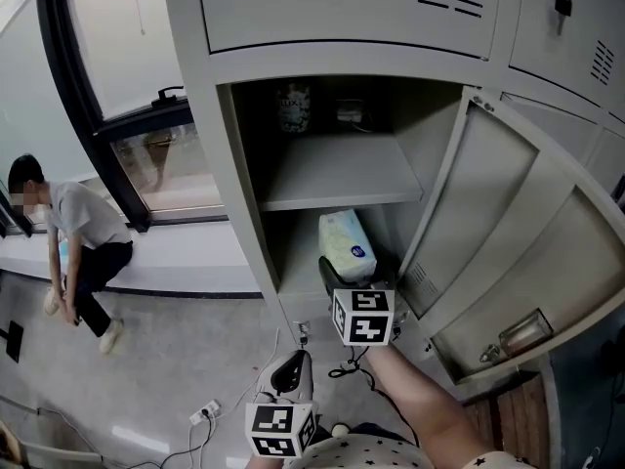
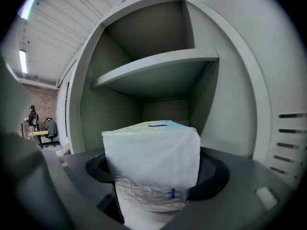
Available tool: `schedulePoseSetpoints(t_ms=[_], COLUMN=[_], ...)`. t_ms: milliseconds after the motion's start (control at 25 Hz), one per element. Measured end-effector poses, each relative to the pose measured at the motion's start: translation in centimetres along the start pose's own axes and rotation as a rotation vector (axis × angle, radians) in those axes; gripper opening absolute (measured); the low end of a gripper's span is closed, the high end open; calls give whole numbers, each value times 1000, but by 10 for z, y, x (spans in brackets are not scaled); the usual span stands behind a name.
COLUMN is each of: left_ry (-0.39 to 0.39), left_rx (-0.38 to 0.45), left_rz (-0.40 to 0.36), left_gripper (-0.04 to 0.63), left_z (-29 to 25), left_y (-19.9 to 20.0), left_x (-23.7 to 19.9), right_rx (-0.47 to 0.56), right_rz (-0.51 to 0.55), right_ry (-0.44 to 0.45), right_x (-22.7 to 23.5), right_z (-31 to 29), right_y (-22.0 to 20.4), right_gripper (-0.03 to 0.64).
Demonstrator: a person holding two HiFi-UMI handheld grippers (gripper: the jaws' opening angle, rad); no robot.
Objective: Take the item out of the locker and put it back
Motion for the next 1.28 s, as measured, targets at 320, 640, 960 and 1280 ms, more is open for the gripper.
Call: schedulePoseSetpoints(t_ms=[320,640,960,1280], left_ry=[-15,-36,-67,-77], left_rx=[-10,-3,23,33], left_rz=[2,2,5,-2], left_gripper=[7,8,6,7], left_z=[-10,-12,-4,9], left_y=[3,1,-8,-21], left_x=[-2,7,27,48], right_rx=[21,36,43,16], right_rz=[67,14,-52,-84], right_ry=[-13,78,181,195], right_x=[-9,-6,-15,-24], right_z=[-5,56,155,197], right_y=[-1,-17,-41,-59], right_gripper=[425,468,0,-2])
Point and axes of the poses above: the fingertips, and each gripper's own axes: z backward along the fingers, x to its right, y out of its top, the point moved 2 cm from there along z, backward along the fingers, and after that the axes turned 10 degrees about z, right-handed, at the moved point
